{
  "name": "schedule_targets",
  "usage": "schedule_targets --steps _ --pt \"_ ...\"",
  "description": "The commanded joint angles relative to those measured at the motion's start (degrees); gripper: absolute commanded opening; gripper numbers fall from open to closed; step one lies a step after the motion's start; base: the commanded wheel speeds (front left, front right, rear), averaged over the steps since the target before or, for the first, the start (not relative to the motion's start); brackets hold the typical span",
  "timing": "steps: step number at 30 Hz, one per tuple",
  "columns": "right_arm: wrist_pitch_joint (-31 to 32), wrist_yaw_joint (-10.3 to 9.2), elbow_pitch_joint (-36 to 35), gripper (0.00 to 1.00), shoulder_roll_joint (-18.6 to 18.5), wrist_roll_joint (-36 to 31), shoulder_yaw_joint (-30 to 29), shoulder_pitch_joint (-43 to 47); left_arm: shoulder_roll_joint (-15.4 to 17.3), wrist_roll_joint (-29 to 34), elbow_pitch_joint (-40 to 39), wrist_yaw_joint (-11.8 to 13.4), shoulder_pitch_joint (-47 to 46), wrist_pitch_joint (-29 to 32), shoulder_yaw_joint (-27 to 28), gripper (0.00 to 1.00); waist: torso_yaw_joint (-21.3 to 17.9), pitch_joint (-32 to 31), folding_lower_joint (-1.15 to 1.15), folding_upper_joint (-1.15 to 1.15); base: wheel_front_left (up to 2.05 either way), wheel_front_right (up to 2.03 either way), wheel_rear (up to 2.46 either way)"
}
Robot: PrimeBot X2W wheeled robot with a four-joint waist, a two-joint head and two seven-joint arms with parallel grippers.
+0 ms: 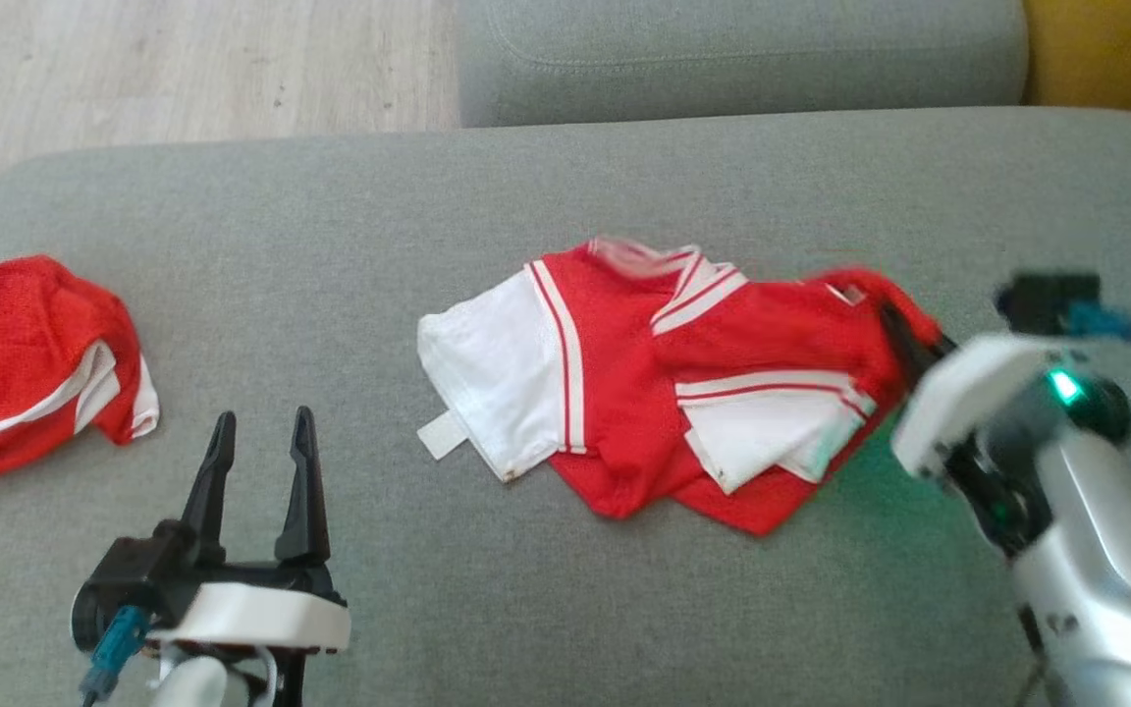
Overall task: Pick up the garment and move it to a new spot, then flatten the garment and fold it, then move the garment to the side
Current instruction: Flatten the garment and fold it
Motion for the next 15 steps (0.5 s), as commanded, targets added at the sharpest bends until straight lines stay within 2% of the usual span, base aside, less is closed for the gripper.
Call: schedule_targets --steps 1,4,7,11,15 --pt "-0.5 0.44 -2.0 1.00 -0.4 -1.5 -0.5 -2.8 0.6 -0.4 -1.6 0.0 -2.9 -0.7 1.9 1.00 -0.1 0.2 0.00 0.00 0.00 0.00 0.00" --pt "0.3 0.44 -0.9 1.00 -1.7 -8.3 -6.1 0.7 0.8 -0.4 -1.3 0.0 -3.2 -0.8 1.9 1.00 -0.3 0.3 0.00 0.00 0.00 0.00 0.00" --pt "5.3 0.44 -4.5 1.00 -2.1 -12.8 -9.1 4.0 0.9 -0.5 -1.1 0.0 -3.1 -1.0 2.1 1.00 -0.4 0.0 0.00 0.00 0.00 0.00 0.00" --pt "12.9 0.44 -17.6 1.00 -0.6 -16.1 -10.8 9.4 0.9 -0.6 -1.0 0.1 -3.0 -1.1 2.2 1.00 -0.4 -0.3 0.00 0.00 0.00 0.00 0.00" --pt "17.8 0.44 -31.6 1.00 1.3 -16.3 -5.4 12.9 1.0 -0.6 -1.7 0.5 -3.2 -1.2 2.3 1.00 -0.5 0.5 0.00 0.00 0.00 0.00 0.00"
